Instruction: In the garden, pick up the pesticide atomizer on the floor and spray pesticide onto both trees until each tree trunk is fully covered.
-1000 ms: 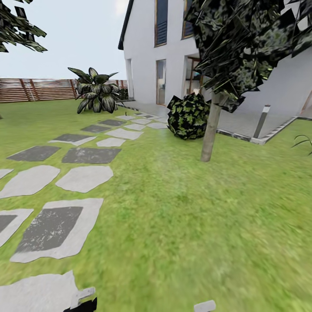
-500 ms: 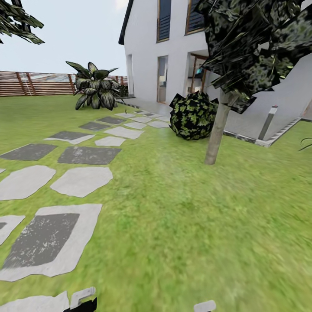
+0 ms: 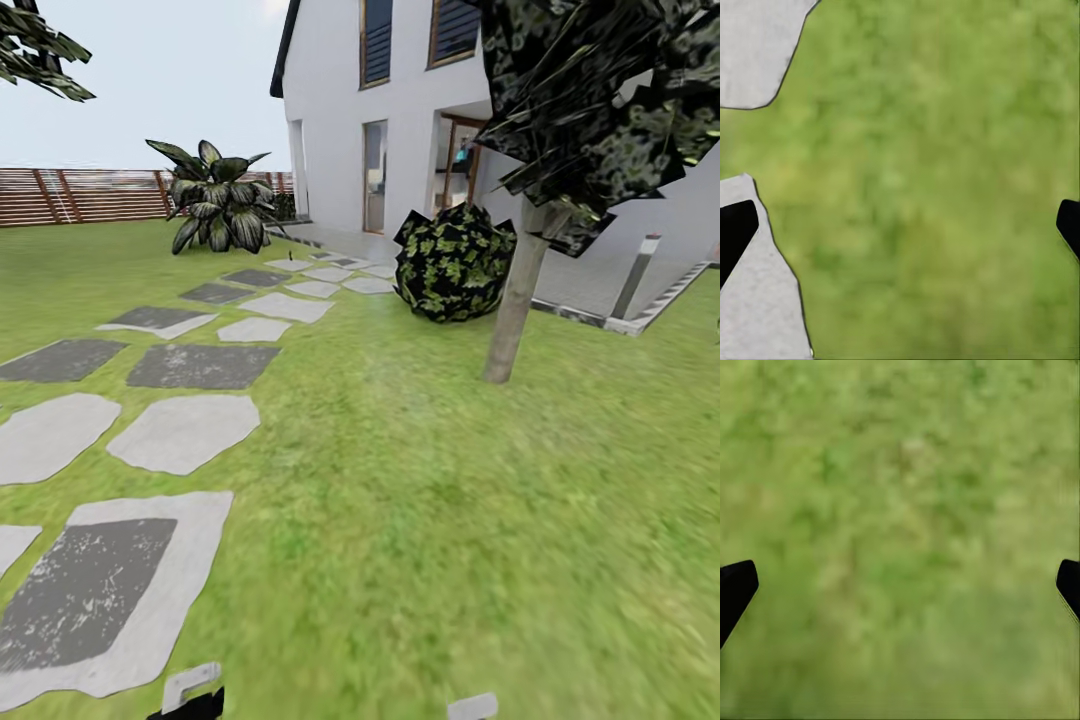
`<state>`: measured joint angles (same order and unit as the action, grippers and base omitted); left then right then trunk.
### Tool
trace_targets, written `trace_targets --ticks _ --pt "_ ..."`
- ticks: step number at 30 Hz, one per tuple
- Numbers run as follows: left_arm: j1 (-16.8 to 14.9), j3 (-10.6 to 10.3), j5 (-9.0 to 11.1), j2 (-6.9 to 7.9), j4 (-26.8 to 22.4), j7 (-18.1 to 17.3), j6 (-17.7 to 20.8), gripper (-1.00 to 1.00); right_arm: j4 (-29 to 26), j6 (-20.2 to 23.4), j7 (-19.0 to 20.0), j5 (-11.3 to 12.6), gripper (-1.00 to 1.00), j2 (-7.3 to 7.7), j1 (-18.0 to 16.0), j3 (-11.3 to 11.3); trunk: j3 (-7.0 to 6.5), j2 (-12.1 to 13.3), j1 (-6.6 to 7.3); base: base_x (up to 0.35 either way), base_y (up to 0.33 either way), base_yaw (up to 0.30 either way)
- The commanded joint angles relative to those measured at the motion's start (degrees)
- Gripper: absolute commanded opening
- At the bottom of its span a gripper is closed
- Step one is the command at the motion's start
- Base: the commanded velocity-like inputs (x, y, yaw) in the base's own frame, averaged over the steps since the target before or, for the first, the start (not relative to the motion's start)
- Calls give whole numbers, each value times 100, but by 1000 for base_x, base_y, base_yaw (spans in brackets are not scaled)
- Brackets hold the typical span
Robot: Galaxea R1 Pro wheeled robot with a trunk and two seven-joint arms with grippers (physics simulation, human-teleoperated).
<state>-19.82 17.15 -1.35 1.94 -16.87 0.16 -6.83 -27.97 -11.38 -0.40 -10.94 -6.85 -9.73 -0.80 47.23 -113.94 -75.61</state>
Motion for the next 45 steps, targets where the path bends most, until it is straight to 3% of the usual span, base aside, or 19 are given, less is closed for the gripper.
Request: trace_targets --ticks 1,45 --pt "-4 16 -14 -1 7 2 -21 100 2 -14 -4 -31 100 0 -3 2 5 -2 -3 336 92 0" --pt "-4 16 3 -1 8 2 -25 100 -7 -40 5 -25 100 0 -3 2 5 -2 -3 336 49 0"
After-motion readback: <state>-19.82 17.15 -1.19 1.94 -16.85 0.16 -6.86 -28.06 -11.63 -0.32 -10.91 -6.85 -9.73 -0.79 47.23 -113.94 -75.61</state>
